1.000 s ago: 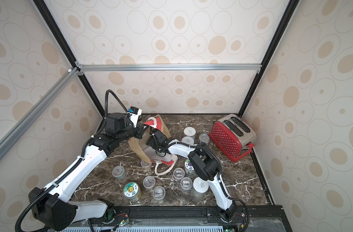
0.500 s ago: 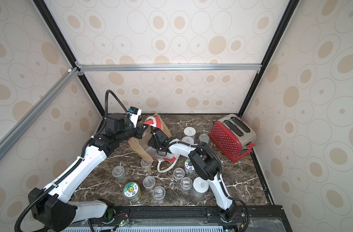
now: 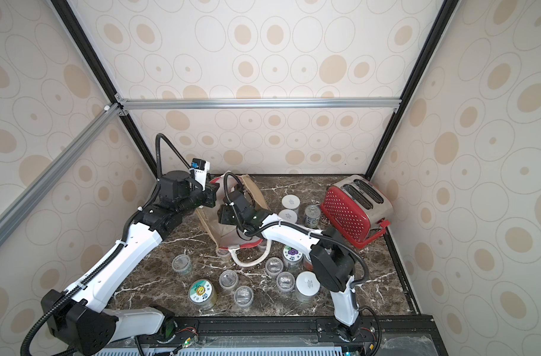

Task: Take out the seed jars from the canvas bag
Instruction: Pick up the seed jar from the canvas bag, then place the seed jar at the center of the board.

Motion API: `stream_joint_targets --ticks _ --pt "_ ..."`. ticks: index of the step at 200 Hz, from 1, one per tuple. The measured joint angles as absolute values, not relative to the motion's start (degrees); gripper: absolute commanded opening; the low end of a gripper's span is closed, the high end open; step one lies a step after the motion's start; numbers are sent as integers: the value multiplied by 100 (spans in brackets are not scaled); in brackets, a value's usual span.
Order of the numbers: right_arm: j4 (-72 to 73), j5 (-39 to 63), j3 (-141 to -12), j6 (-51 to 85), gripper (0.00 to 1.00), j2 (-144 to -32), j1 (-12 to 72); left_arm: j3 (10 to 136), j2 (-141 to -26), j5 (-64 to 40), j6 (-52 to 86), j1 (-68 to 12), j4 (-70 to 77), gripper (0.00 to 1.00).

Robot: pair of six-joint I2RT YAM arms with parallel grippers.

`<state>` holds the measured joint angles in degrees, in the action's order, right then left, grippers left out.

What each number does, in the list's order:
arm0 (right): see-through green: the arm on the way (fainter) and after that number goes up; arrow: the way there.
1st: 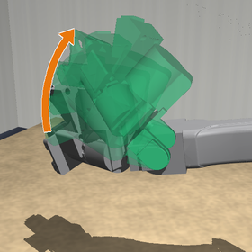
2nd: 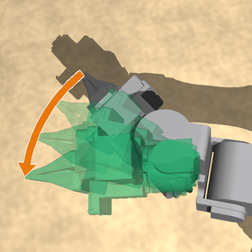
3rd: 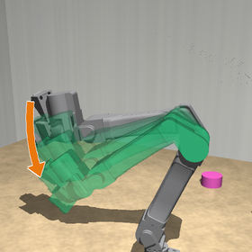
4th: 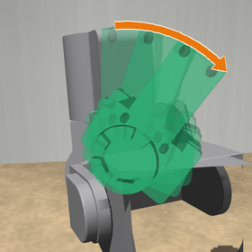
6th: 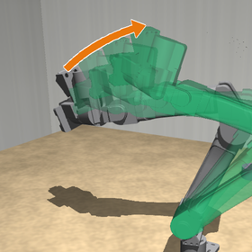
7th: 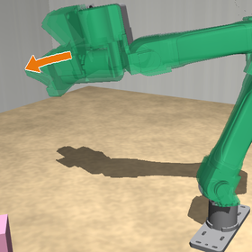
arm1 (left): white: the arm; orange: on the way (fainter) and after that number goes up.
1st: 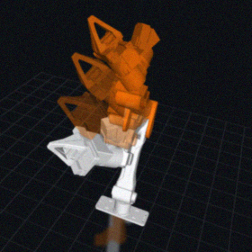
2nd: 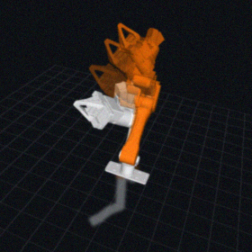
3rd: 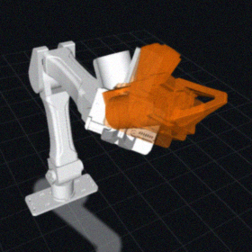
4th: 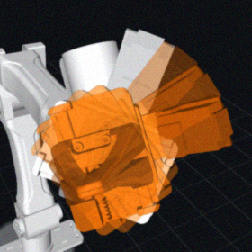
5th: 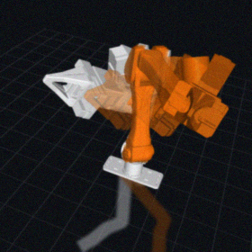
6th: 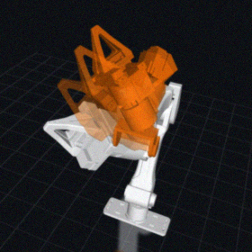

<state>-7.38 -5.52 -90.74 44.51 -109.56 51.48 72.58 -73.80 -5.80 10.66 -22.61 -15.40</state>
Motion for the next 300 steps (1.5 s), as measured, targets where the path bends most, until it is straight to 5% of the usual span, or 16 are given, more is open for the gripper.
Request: stream_joint_targets --ticks 116,204,300 --pt "-1013 -1044 -8160 3417 53 -8952 5266 8960 -8932 -473 1428 -2062 -2163 0" --pt "-1940 -1428 -8204 3131 54 -7891 5266 11124 -10744 -1712 3107 -1367 -1973 0" --pt "-2259 -1549 -7618 3076 54 -7535 5266 10519 -11904 -2716 5203 -720 -873 2"
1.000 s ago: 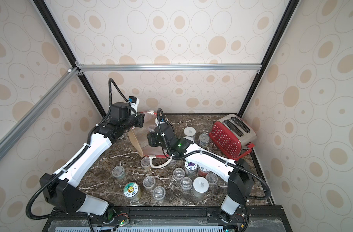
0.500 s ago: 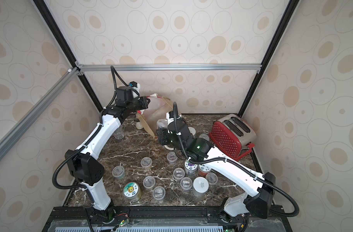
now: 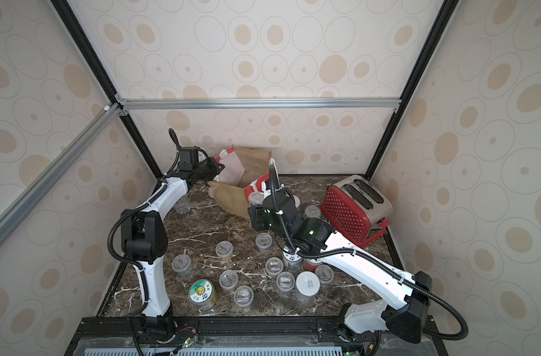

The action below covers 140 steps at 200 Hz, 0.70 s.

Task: Take out the seed jars from the canvas bag
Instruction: Place the seed jar at the center of the board.

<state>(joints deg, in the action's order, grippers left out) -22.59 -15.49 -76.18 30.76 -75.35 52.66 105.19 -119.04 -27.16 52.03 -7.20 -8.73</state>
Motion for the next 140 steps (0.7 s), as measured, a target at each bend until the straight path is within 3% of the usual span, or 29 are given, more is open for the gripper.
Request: stream_joint_targets --ticks 18,61,97,140 --pt "-2265 -1535 -7524 3063 54 -7531 5266 10534 -11904 -2718 5312 -735 -764 8" --pt "-1984 -1455 -7019 2842 53 -7478 5266 10737 -12011 -2766 5319 -749 -821 66" --pt "-1472 -1203 -6340 2423 52 -7476 5266 10733 -11887 -2775 5190 -749 -956 87" --pt "-792 -956 -5660 1916 51 -7553 5330 10549 -11168 -2749 4866 -749 -1232 97"
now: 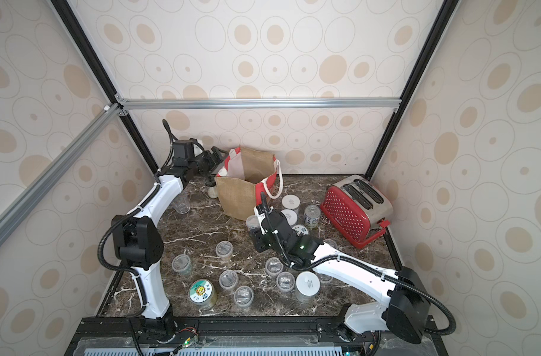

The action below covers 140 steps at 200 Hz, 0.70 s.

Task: Take out the seed jars from the canvas bag
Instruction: Place the seed jar at the center of the board.

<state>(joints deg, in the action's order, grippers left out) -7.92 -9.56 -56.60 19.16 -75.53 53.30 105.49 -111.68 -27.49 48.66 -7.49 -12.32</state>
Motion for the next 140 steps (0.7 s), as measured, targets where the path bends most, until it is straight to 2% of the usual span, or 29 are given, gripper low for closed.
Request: stream_joint_targets --ticks 68,108,140 --pt "-128 -1122 -5470 1264 51 -8746 6167 8921 -8858 -1986 4088 -749 -1411 98" --pt "-84 -1396 -5511 1236 50 -9459 6235 7747 -7756 -1446 3693 -749 -1597 98" --pt "-102 -1649 -5752 1256 50 -9992 6233 7179 -7352 -1262 3529 -749 -1710 98"
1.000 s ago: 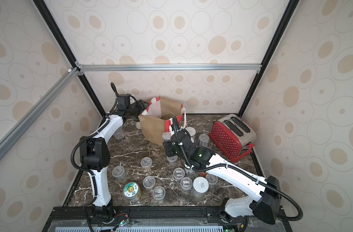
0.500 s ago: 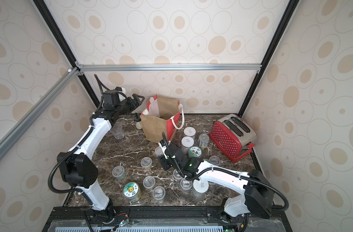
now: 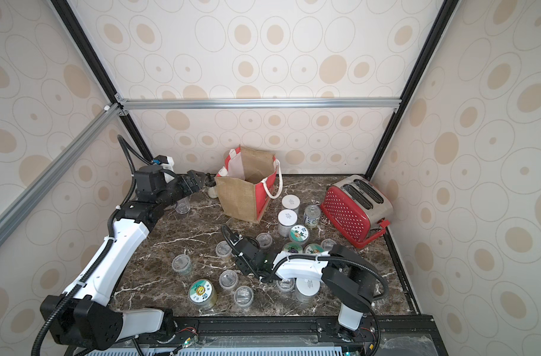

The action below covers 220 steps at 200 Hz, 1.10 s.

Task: Take out the seed jars from the canvas bag
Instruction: Place the seed jar at the center of the board.

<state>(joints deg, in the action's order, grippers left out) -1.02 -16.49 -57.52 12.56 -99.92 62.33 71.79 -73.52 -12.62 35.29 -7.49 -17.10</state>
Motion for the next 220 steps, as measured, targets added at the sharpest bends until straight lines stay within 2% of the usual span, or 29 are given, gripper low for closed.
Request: stream_joint_targets --ticks 93,220 --pt "-8 -1503 -6759 1271 50 -11019 6235 6834 -7247 -1225 3409 -749 -1772 98" --pt "1470 -1787 -6890 976 51 -11858 5988 6895 -7269 -1199 3249 -749 -1914 98"
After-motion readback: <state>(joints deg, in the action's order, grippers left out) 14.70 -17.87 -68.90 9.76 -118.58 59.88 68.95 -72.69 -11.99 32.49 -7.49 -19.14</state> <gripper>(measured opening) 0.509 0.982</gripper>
